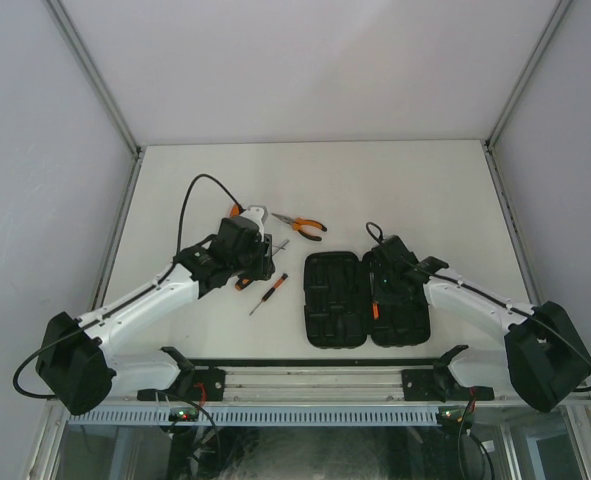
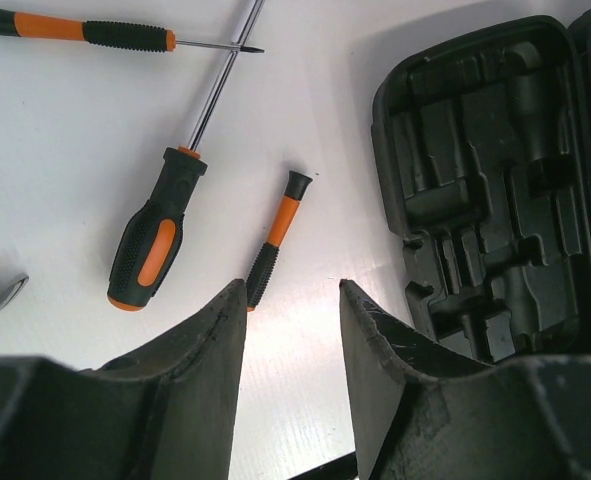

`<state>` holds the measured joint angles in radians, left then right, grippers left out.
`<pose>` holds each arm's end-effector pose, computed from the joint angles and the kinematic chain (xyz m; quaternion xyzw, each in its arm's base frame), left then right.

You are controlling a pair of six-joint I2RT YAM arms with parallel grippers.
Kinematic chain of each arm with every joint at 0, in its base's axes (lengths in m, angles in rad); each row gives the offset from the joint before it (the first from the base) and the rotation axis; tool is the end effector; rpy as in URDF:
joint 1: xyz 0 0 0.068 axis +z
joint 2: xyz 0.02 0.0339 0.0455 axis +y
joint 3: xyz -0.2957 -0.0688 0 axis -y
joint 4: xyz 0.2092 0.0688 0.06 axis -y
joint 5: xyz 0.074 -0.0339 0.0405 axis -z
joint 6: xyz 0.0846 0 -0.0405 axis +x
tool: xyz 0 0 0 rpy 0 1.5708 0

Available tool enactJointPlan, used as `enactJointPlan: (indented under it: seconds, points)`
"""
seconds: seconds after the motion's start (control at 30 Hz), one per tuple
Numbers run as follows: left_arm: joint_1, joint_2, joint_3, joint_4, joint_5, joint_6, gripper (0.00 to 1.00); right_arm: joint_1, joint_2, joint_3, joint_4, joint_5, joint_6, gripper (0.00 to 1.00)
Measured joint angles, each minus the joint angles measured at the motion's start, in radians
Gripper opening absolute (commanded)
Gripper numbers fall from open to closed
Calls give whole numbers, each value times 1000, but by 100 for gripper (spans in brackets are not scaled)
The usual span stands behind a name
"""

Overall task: Sort the tools into containers
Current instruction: Adjust the utility knife in the storage box.

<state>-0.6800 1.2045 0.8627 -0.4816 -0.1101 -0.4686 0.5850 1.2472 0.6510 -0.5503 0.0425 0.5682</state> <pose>0.1915 -0.1429 0.2600 0.0781 0.9265 -0.1550 0.3339 0.1671 0.1064 0.1816 -0.0037 0.9774 0.0974 0.1878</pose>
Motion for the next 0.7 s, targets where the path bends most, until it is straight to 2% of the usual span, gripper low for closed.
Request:
enactJointPlan:
  seconds: [0.13, 0.43, 0.7]
  points:
    - [0, 0, 0, 0, 0, 0, 46, 0, -10, 0, -4, 1, 1, 8]
    - [6, 0, 0, 0, 0, -2, 47, -2, -103, -1, -31, -8, 3, 21]
    - [37, -48, 0, 0, -1, -26, 48, -2, -170, -1, -34, -22, 3, 25]
